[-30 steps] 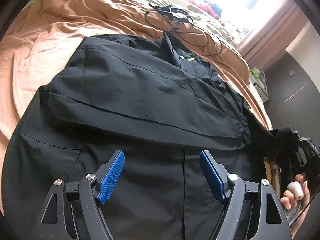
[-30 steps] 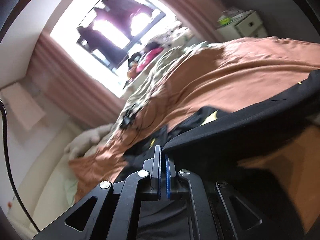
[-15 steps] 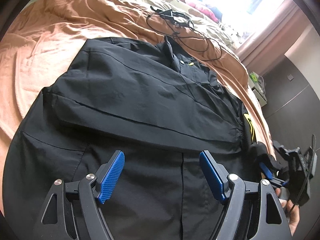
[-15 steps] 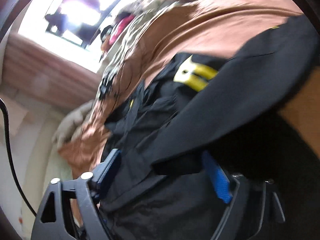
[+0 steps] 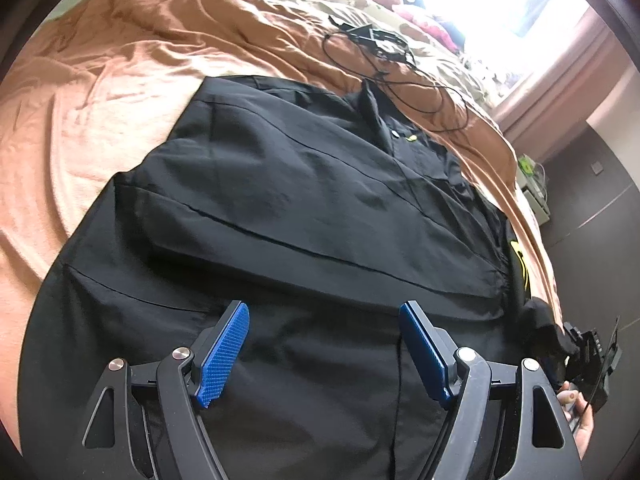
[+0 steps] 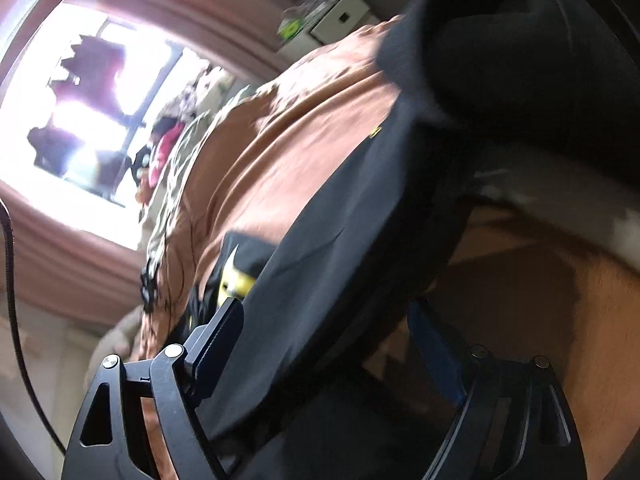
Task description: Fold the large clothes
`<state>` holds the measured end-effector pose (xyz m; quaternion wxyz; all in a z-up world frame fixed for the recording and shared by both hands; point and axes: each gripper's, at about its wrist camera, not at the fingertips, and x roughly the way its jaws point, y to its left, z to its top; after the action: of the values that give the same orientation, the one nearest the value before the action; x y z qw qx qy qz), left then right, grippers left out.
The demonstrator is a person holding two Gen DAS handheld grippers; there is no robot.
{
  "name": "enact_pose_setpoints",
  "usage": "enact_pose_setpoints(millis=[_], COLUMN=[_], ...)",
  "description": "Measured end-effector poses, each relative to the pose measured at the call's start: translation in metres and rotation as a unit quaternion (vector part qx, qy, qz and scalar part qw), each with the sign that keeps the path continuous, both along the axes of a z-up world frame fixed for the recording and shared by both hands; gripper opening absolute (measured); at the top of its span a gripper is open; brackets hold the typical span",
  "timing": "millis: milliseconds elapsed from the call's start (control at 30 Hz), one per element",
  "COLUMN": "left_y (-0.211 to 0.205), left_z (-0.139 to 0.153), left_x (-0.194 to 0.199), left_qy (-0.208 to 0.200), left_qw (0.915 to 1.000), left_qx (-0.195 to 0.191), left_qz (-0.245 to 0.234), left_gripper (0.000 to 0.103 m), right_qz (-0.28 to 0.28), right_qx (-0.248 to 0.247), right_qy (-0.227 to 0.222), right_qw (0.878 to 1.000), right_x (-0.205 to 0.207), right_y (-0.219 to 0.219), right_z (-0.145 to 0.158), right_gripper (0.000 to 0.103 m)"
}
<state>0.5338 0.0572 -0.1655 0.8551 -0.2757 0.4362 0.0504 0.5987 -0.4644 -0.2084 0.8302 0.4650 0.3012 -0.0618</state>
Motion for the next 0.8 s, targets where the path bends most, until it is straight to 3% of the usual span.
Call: enact_pose_setpoints(millis=[67,100,133,400,633,800], left_y=[0.005,0.006,0.008,0.019,0.040,0.062], left_z=[0.000,0.000,0.001,0.007,0.017,0.016], left_x=[-0.001,-0.002,-0.003,-0.006,-0.016,-0.023], left_qy=[-0.001,-0.002,-0.002,-0.012,-0.031,-0.037], left_qw=[1.0000,1.0000,0.9999,0.9994,0.9975,0.9941], left_qx=[-0.007,-0.006,-0.005,-0.021,-0.046,-0.078], left_qz=[0.005,0.007,0.010,0.023,0.044,0.066], left_gripper=[0.079,0.079,0.079,0.079,0.079,0.079], right_qz=[-0.009,-0.006,-0.004,0.053,0.154,0.208], right_qx=[0.001,0.005,0.010,0.006,-0.014,-0.036], right_qy=[-0.019,-0.028,-0.045,-0.199,-0.249,-0.262], right_qw=[1.000,1.000,0.999,0.979,0.956,0.942], right_x=[0.002,0.003,0.002,-0.016,-0.003,0.006], right_y=[-0.007,-0.008,-0.008,0.037,0.120,0.180], right_z=[-0.004,-0.003,0.000,0.089,0.147,0.169], right_gripper=[0.044,0.011,0.007,0.005,0.005,0.005])
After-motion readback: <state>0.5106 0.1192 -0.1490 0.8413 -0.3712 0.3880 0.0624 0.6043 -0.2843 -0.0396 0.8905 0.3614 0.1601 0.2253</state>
